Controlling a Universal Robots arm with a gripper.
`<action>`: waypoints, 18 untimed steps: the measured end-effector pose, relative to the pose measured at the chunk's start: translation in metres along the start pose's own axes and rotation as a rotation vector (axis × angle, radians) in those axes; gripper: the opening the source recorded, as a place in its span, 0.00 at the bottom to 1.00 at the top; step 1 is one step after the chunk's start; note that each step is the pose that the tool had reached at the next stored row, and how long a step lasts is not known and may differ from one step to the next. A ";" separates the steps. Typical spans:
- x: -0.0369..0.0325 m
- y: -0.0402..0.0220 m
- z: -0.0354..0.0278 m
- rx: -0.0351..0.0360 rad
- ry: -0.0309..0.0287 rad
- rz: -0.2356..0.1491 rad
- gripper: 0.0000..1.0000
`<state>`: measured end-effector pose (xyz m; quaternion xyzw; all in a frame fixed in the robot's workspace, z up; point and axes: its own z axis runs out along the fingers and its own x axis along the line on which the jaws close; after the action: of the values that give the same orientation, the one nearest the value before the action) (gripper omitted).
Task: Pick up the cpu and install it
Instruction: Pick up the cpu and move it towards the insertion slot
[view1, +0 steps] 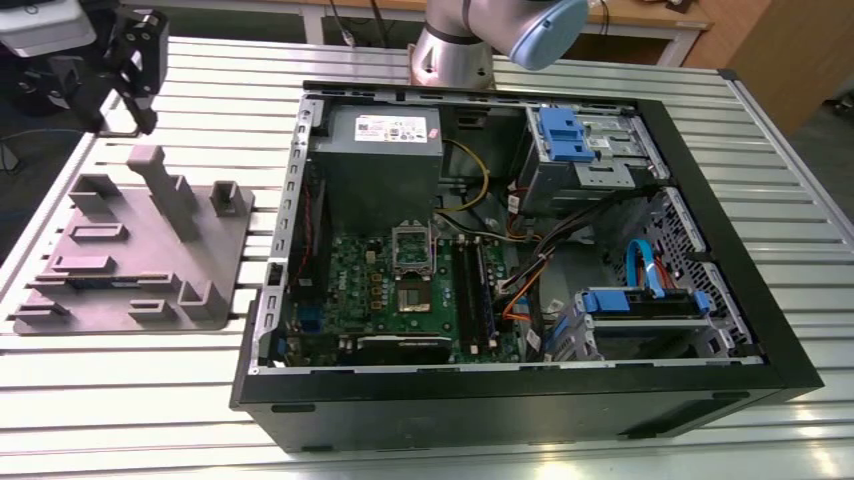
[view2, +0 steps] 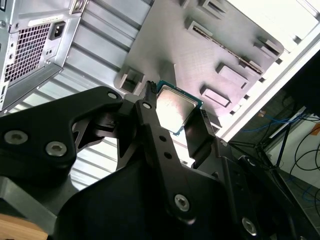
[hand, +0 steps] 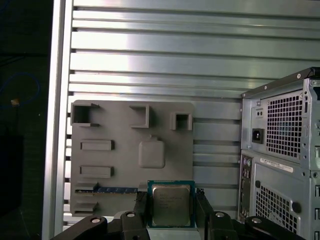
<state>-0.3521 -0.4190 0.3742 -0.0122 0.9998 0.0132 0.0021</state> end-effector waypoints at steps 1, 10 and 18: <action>-0.0003 0.0000 0.0000 0.0000 0.0000 0.000 0.47; -0.0023 -0.0001 0.0001 0.0001 0.0000 0.000 0.47; -0.0035 -0.0001 0.0001 0.0000 0.0001 0.000 0.47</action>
<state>-0.3486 -0.4190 0.3740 -0.0122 0.9998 0.0132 0.0021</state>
